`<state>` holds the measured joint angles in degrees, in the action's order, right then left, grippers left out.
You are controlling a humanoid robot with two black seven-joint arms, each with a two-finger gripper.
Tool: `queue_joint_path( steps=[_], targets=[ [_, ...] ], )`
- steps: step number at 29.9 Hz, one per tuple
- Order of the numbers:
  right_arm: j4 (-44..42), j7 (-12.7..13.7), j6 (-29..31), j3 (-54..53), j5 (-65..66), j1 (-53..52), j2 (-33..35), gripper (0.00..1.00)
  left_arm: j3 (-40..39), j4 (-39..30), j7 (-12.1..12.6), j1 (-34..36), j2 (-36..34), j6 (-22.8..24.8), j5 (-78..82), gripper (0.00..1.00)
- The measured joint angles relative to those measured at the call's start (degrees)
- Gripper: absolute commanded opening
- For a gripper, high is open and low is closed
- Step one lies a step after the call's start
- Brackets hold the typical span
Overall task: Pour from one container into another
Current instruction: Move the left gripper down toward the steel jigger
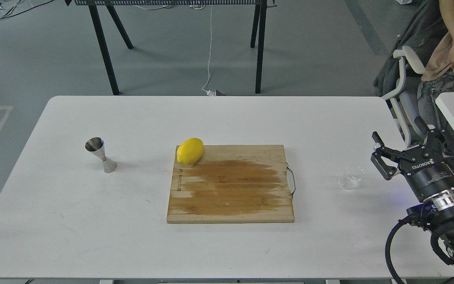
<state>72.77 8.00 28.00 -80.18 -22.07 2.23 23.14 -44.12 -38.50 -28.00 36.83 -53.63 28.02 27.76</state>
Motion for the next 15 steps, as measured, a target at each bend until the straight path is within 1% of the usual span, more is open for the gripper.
queue_joint_path(
  steps=[2,9,12,14,15],
  targets=[
    [0.0,0.06,0.0,0.1,0.0,-0.02,0.0,0.99,-0.01,-3.14,0.0,0.07,-0.17,0.0,4.26,1.0],
    [-0.19,0.08,0.0,0.35,0.09,-0.03,0.06,0.99,0.53,-17.61,0.0,-0.3,-1.46,-0.01,19.31,1.0],
    [-0.3,0.09,0.0,0.37,0.09,-0.03,0.06,0.99,1.01,-22.45,0.0,-1.07,-2.09,-0.03,25.64,1.0],
    [-0.33,0.09,0.0,0.38,0.1,-0.01,0.06,0.99,1.41,-25.67,0.0,-2.31,-2.55,-2.58,30.96,1.0],
    [-0.36,0.09,0.0,0.38,0.1,0.01,0.06,0.99,1.53,-27.35,0.0,-3.31,-2.85,-5.48,33.65,1.0]
  ],
)
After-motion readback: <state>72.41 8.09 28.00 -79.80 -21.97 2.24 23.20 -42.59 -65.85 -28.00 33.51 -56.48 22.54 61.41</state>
